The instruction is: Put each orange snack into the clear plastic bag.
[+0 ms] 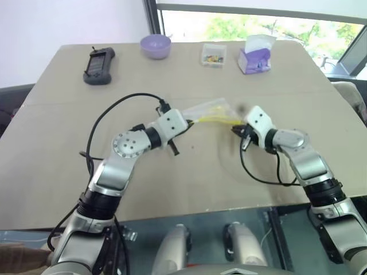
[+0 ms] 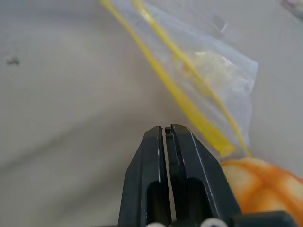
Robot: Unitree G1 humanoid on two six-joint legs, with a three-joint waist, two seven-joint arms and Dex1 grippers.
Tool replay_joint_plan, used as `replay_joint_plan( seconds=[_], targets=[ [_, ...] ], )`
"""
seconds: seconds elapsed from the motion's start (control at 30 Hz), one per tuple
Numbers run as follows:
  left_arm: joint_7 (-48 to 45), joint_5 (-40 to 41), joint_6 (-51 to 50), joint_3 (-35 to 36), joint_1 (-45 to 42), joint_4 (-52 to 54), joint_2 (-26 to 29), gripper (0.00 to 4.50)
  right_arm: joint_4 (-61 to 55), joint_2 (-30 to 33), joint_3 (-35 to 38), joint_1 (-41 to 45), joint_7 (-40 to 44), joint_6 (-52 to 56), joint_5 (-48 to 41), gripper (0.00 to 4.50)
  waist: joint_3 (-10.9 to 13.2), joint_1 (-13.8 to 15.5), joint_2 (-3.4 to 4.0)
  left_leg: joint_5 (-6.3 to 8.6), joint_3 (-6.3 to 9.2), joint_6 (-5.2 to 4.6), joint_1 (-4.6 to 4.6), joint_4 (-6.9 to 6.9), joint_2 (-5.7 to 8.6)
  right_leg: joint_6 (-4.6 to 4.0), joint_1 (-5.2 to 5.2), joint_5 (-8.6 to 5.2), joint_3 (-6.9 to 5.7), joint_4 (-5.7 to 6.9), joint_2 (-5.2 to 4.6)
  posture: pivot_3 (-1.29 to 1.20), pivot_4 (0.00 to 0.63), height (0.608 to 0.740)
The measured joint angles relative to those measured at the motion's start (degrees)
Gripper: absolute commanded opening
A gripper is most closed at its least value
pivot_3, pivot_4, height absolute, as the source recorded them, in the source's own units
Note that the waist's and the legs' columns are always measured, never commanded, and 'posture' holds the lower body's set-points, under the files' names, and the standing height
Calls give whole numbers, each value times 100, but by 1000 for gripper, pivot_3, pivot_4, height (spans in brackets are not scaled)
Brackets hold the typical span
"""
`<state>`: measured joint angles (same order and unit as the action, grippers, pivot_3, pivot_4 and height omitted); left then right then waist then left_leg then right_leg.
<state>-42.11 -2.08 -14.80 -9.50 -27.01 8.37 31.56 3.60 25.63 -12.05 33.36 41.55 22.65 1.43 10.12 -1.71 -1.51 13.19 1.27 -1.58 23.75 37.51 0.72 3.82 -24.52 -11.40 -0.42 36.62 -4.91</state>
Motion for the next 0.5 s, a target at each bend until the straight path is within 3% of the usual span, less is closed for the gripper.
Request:
replay_joint_plan(
  seconds=[0.5],
  targets=[
    [-10,11,-76,-2,-2,9,-65,0,207,-445,93,219,-447,97,-76,156,0,20,0,0,0,0,0,0,0,0,0,0,0,0,0,0,150,740]
  ],
)
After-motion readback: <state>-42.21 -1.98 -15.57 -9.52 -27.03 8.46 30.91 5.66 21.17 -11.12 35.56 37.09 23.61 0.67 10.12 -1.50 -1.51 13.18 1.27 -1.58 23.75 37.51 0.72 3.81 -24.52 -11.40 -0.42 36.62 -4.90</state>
